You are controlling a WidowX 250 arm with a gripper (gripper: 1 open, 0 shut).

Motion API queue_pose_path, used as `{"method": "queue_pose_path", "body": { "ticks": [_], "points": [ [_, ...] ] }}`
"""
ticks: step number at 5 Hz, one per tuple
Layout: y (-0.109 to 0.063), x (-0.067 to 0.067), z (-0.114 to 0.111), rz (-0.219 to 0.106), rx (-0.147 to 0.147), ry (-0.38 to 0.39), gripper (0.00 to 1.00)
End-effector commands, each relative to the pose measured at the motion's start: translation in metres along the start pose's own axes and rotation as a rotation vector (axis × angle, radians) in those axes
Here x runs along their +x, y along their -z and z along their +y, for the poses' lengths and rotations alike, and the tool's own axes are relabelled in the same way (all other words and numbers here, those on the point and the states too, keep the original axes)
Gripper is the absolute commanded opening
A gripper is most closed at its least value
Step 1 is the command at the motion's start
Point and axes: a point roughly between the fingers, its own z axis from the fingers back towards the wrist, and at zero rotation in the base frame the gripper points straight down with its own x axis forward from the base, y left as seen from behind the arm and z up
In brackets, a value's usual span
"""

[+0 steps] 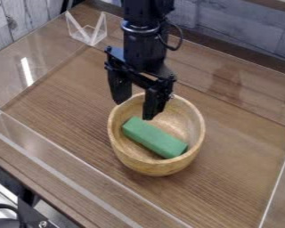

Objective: Move green object from inside the wooden bowl to the table next to it

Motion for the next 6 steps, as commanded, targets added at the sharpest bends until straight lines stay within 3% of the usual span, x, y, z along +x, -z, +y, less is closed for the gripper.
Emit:
{"method": "queue_pose_path", "body": {
  "ticks": [1,2,3,5,6],
  "points": [
    [-0.004,-0.004,0.004,-0.057,0.0,-0.076,1.0],
    [0.003,-0.01,0.006,-0.079,-0.01,-0.177,1.0],
    [-0.005,-0.009,0.002,-0.102,-0.023,-0.302,1.0],
    [-0.016,-0.006,-0.007,-0.163,-0.07,-0.64,1.0],
    [-0.005,-0.01,0.004,-0.186,-0.102,-0.803,1.0]
  ]
}}
